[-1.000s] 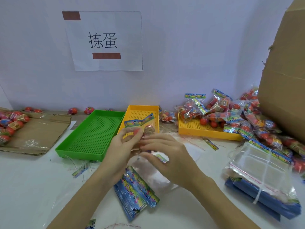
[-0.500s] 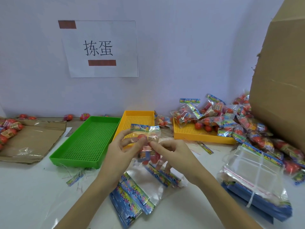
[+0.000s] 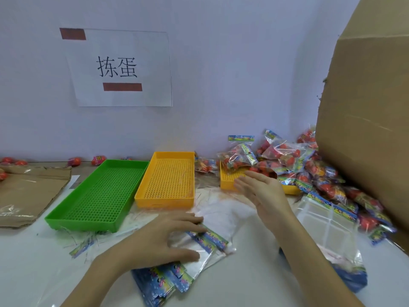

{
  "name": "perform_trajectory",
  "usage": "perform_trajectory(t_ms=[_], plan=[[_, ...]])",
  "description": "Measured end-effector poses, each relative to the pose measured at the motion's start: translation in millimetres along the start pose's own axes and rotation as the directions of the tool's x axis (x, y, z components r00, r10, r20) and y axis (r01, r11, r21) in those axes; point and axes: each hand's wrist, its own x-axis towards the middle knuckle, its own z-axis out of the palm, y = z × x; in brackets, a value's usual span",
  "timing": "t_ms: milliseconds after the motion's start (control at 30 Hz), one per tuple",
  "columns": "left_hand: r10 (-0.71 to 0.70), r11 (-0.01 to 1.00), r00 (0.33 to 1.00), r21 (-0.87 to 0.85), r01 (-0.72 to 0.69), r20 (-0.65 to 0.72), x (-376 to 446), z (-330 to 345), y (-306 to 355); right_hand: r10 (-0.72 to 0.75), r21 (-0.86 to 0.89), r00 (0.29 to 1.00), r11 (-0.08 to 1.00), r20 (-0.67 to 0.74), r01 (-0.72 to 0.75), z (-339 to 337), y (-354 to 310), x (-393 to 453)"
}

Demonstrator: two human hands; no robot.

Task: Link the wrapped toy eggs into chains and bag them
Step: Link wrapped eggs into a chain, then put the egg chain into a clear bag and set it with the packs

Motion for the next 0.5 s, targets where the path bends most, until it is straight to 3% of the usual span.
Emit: perform_trajectory(t_ms=[100,267,367,433,500], plan=[[0.045,0.999,0.99,0.026,-0.042,-0.136,3,1,1,-0.009,-0.061,0.998,0.998,0.07,0.013,8,6,-3],[0.072,0.996,0.955,0.063,-0.056,-0.289,5,3,-1,-0.078,-0.351,0.971,0.923,0.228,0.156,19,19,-9],[0.063,0.998,0.929,0.018,-0.061,-0.365,6,2,-2,-0.163,-0.488,0.878,0.779,0.449,0.394,20,18,-12],[0.05,0.997,0.907,-0.031,-0.069,-0.417,6,1,0,-0.146,-0.537,0.78,0.648,0.608,0.54,19,16,-14],[-0.001,0.99,0.88,-0.124,-0.065,-0.475,6,-1,1,-0.096,-0.591,0.728,0.517,0.679,0.619,16,14,-16]])
